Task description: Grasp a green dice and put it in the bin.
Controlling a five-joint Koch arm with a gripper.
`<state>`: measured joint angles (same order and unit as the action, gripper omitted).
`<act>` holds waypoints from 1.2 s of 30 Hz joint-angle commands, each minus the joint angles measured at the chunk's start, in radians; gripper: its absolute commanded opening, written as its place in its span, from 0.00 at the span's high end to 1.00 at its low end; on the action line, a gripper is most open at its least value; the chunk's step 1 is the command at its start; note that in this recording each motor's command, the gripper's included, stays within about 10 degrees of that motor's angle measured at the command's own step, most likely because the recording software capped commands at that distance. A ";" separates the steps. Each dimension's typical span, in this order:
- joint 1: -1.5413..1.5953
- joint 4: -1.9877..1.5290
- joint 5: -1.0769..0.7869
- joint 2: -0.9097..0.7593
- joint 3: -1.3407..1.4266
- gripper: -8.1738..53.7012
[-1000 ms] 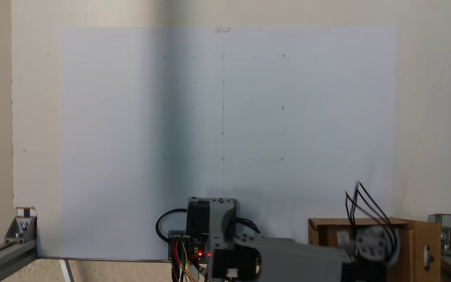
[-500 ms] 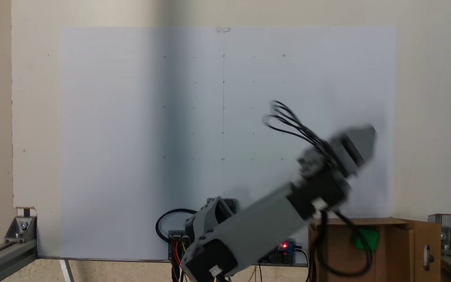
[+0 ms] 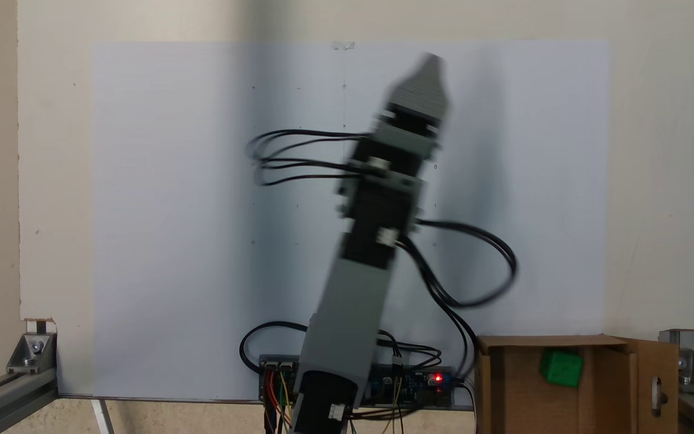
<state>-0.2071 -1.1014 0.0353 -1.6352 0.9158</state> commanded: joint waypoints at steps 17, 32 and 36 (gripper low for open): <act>0.394 0.366 0.055 -0.060 0.189 0.15; 0.218 0.871 0.020 -0.224 0.472 0.16; 0.132 0.962 0.017 -0.252 0.479 0.15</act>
<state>-0.0445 -0.2562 0.0353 -1.8331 1.4128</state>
